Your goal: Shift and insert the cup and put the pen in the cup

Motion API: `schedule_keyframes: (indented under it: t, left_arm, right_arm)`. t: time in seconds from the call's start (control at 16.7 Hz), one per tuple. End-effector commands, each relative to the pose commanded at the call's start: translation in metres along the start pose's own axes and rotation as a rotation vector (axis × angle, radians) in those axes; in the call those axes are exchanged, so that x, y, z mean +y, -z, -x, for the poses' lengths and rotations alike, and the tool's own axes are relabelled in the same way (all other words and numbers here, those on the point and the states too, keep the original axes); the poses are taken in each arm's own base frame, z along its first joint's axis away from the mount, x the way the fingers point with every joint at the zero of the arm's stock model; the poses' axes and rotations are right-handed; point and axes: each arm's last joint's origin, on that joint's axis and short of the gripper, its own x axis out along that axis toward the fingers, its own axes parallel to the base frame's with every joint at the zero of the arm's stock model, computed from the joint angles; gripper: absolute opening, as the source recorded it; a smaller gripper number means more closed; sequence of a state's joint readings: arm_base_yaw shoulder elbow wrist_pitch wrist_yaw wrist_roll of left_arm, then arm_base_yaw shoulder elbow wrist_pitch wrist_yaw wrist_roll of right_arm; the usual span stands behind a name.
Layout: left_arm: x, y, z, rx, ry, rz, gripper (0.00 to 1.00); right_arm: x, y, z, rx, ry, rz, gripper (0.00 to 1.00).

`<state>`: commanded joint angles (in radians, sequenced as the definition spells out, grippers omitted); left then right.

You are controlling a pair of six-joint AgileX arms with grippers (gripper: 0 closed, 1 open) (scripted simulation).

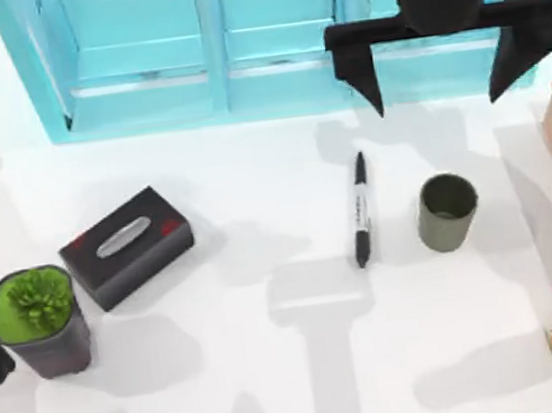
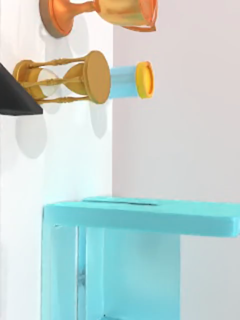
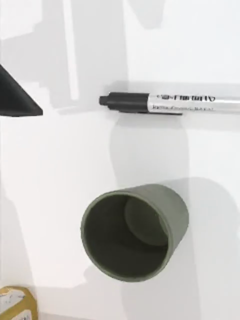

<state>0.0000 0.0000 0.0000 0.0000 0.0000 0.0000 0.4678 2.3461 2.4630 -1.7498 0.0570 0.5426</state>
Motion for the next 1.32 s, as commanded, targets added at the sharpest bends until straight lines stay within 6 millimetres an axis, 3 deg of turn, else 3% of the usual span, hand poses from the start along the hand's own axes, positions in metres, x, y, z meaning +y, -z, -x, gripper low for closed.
schedule_keyframes:
  t: [0.24,0.42,0.54,0.84,1.32]
  left_arm:
    - [0.000,0.000,0.000,0.000,0.000,0.000,1.00]
    - [0.000,0.000,0.000,0.000,0.000,0.000,1.00]
    - [0.000,0.000,0.000,0.000,0.000,0.000,1.00]
    - [0.000,0.000,0.000,0.000,0.000,0.000,1.00]
    - [0.000,0.000,0.000,0.000,0.000,0.000,1.00]
  right_arm:
    - [0.049,-0.020,-0.052,0.007,0.047,-0.054,1.00]
    - [0.079,-0.017,-0.081,0.001,0.089,-0.089,1.00]
    - [0.090,-0.012,-0.089,-0.005,0.109,-0.100,1.00]
    - [0.097,-0.018,-0.092,-0.069,0.042,-0.108,1.00]
    - [0.099,-0.023,-0.125,-0.002,0.115,-0.100,1.00]
